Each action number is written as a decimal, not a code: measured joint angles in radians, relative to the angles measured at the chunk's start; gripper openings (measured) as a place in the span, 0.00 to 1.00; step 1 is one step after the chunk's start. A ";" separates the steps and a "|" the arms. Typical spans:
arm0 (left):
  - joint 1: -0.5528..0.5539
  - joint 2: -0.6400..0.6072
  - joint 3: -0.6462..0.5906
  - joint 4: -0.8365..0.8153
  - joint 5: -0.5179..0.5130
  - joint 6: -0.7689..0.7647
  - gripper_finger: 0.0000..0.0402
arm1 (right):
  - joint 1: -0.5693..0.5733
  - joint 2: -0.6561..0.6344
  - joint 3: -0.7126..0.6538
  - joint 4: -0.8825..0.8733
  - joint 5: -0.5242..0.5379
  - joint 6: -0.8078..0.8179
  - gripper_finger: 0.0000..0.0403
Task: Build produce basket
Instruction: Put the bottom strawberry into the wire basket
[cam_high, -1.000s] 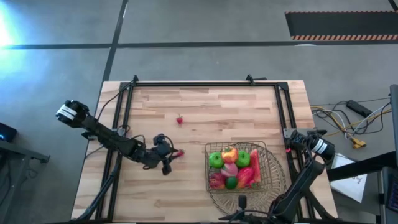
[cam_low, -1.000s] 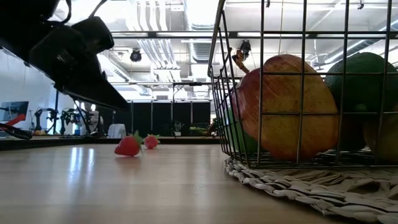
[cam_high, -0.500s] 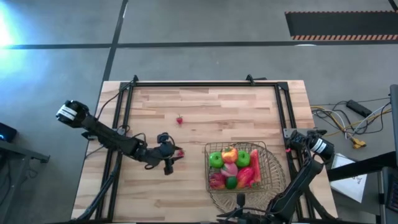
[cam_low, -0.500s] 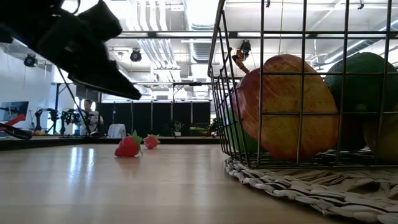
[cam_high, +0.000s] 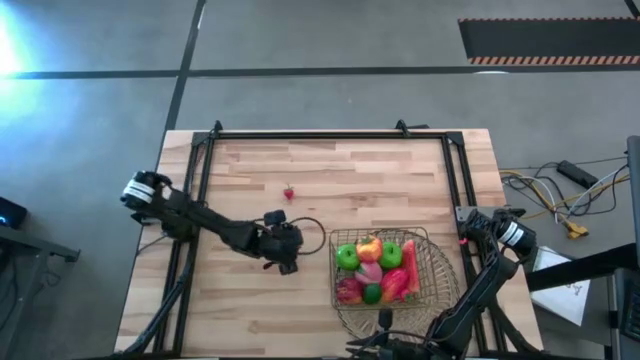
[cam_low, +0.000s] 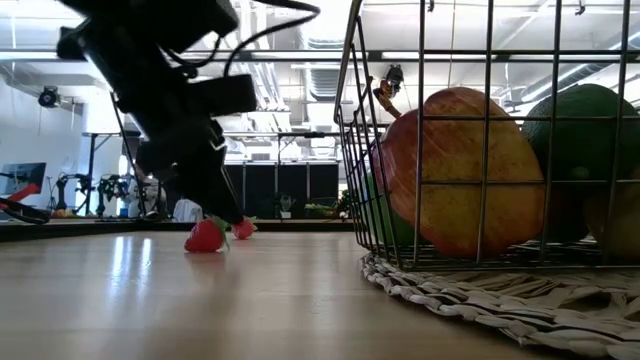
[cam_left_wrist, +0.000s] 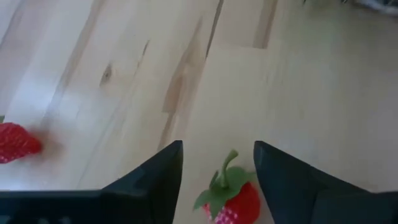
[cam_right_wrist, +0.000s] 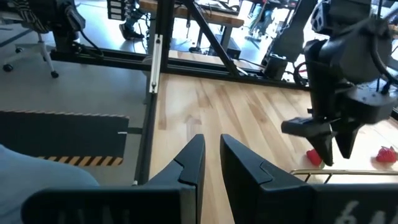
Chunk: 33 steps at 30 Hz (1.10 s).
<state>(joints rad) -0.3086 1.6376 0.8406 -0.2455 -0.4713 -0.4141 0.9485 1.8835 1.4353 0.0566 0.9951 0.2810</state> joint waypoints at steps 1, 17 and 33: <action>0.001 0.016 0.022 -0.023 0.000 0.000 0.44 | 0.000 0.000 0.000 0.000 0.000 0.000 0.11; 0.029 0.062 0.086 -0.096 0.051 0.008 0.08 | 0.007 0.000 0.000 -0.002 -0.008 0.052 0.11; -0.013 -0.052 0.089 -0.132 0.052 0.012 0.00 | 0.060 0.001 0.003 -0.001 0.000 0.056 0.11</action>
<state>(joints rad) -0.3213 1.5858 0.9294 -0.3775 -0.4194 -0.4019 1.0084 1.8847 1.4383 0.0554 0.9955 0.3367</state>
